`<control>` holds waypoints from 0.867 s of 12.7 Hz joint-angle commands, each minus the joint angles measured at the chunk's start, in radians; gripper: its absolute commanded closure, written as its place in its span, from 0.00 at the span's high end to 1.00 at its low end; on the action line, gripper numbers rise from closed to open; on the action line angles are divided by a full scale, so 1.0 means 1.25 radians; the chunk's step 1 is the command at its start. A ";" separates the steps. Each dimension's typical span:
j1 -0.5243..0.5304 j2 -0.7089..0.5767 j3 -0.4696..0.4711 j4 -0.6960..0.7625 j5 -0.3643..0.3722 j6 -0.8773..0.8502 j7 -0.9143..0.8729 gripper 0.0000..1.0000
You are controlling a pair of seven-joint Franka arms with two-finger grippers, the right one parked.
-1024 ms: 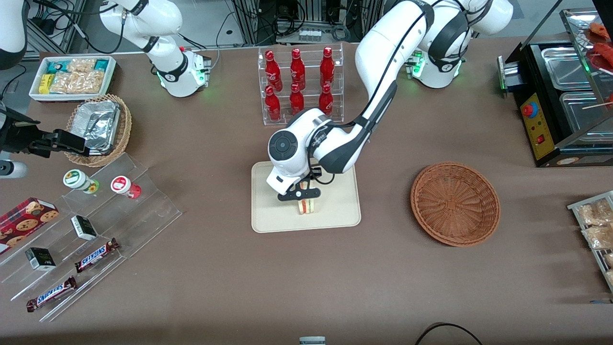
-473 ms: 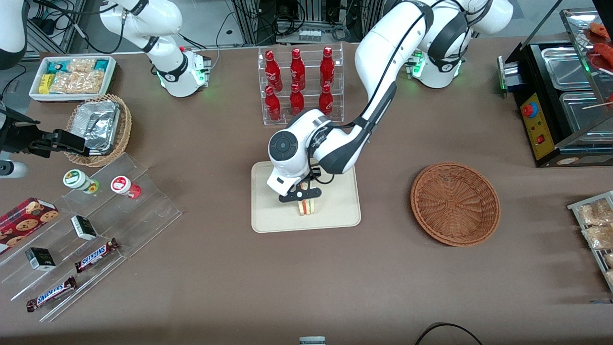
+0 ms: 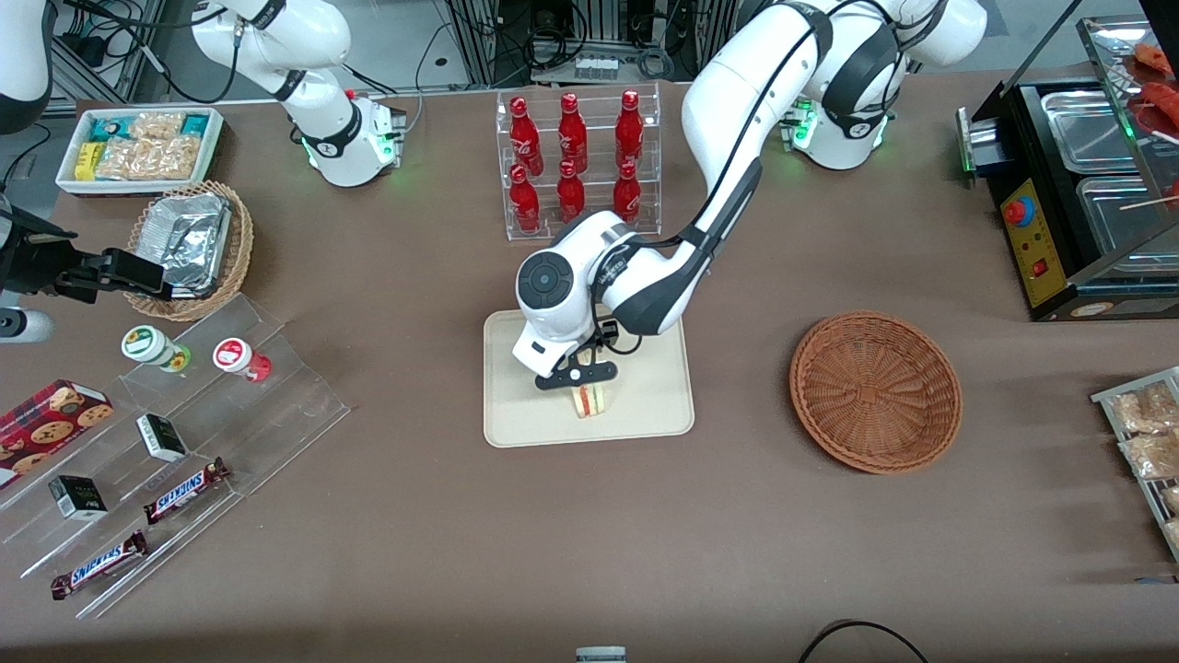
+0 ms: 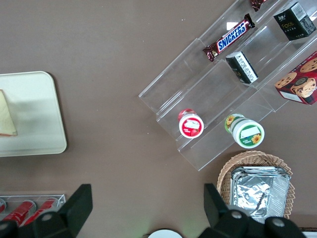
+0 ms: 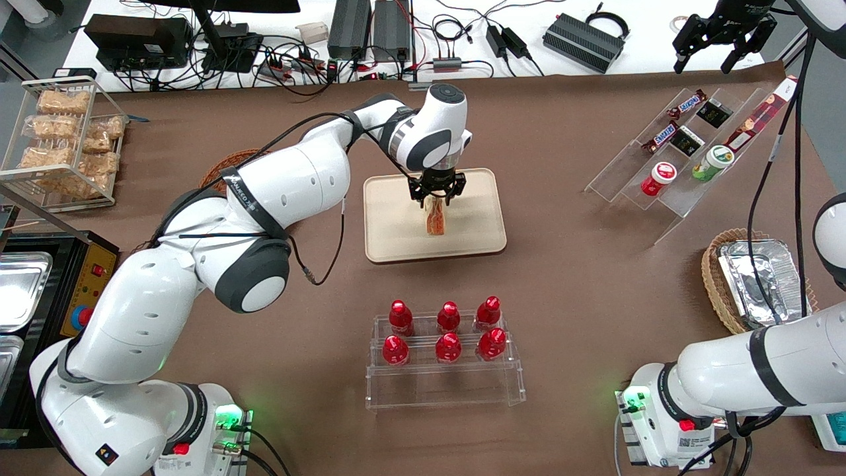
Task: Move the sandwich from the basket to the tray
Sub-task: 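Lower the sandwich onto the tray and open the left gripper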
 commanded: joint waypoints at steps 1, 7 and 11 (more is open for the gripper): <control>-0.011 -0.016 0.010 0.021 -0.001 -0.014 -0.007 1.00; -0.002 -0.133 0.009 0.022 -0.002 -0.118 0.098 1.00; 0.040 -0.213 0.015 -0.029 0.015 -0.165 0.169 1.00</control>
